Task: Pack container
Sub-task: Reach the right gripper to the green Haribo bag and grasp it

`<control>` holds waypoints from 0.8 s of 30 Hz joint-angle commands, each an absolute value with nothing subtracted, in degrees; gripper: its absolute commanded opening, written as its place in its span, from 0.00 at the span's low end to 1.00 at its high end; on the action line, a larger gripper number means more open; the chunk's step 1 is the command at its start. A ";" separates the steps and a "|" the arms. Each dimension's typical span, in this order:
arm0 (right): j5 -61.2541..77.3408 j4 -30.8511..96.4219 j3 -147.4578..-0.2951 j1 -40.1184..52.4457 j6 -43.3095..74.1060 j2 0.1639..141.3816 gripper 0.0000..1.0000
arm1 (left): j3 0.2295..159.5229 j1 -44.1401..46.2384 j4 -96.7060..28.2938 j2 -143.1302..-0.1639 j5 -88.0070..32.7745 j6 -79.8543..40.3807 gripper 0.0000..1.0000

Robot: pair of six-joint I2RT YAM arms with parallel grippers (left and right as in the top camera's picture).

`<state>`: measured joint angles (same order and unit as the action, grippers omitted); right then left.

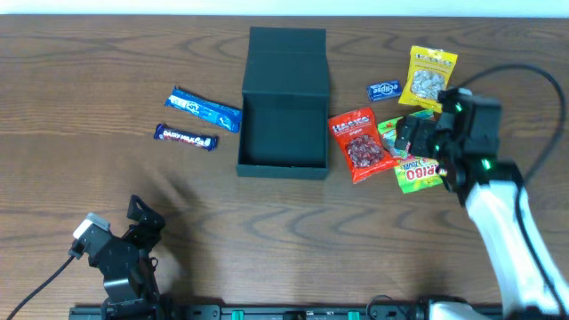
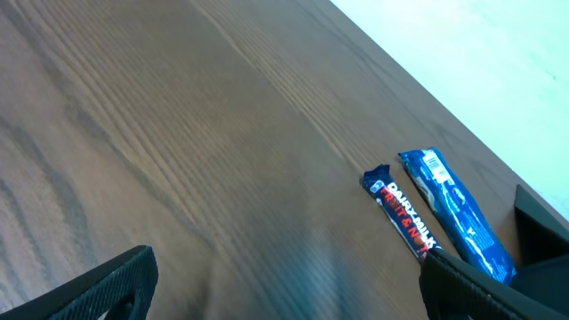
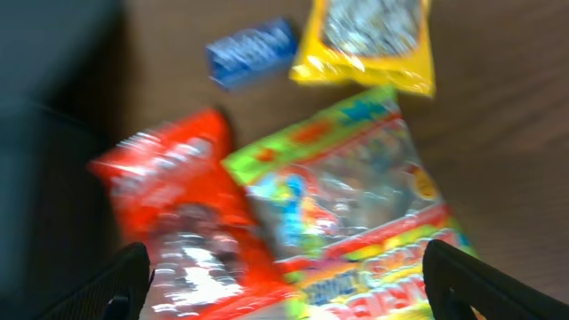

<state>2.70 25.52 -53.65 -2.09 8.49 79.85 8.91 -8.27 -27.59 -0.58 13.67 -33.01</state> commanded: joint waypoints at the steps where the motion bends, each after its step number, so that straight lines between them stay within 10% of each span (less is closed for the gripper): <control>1: -6.70 26.44 -56.29 -2.17 -0.08 86.30 0.95 | 7.81 -8.60 -27.83 -0.21 13.67 -33.01 0.95; 12: -15.25 20.64 -56.36 -2.17 -5.45 102.30 0.88 | 7.81 -8.60 -27.83 -0.21 13.67 -33.01 0.95; 15: -15.25 20.16 -56.36 -2.17 -5.43 105.62 0.69 | 7.81 -8.60 -27.83 -0.21 13.67 -33.01 0.95; 18: -15.27 21.26 -56.36 -2.17 -5.17 107.13 0.17 | 7.81 -8.60 -27.83 -0.21 13.67 -33.01 0.95; 24: -15.22 22.22 -56.97 -2.15 -5.19 105.69 0.01 | 7.81 -8.60 -27.83 -0.21 13.67 -33.01 0.95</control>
<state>-15.25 20.80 -57.71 -2.07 -5.06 104.81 8.91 -8.27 -27.59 -0.58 13.67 -33.01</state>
